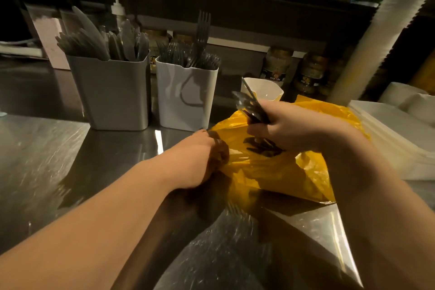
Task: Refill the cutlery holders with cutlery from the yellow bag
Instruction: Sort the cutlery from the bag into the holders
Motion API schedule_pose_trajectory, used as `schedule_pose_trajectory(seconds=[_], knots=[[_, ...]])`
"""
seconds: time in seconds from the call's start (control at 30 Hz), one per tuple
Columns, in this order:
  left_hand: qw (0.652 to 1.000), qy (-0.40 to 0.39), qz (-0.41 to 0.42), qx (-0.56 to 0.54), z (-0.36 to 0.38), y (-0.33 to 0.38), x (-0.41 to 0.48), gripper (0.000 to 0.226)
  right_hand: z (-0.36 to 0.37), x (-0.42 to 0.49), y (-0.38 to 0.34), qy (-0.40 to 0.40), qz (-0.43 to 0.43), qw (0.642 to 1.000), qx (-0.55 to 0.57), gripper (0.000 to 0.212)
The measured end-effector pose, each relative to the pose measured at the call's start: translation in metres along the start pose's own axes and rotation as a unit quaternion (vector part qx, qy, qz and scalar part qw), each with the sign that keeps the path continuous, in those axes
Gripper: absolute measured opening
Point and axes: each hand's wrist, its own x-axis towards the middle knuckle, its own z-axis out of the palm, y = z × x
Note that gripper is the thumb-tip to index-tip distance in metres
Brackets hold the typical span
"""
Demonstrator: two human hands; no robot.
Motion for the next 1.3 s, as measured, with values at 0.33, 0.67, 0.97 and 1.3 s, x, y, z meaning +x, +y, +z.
schedule_pose_trajectory(seconds=[0.33,0.67,0.97,1.3], knots=[[0.997,0.07,-0.035,-0.026,-0.004,0.02,0.004,0.068,-0.005,0.019,-0.002,0.157,-0.082,0.976,0.123,0.004],[0.992,0.082,-0.086,0.039,-0.003,0.047,0.047,0.034,-0.017,0.007,0.012,0.265,-0.133,0.931,0.213,0.005],[0.994,0.06,-0.088,0.018,0.0,0.054,0.038,0.015,-0.016,-0.027,0.03,0.358,-0.212,0.803,0.428,0.007],[0.988,-0.112,-0.059,0.086,-0.02,0.056,0.008,0.031,-0.008,-0.035,0.059,0.393,-0.165,0.61,0.667,0.016]])
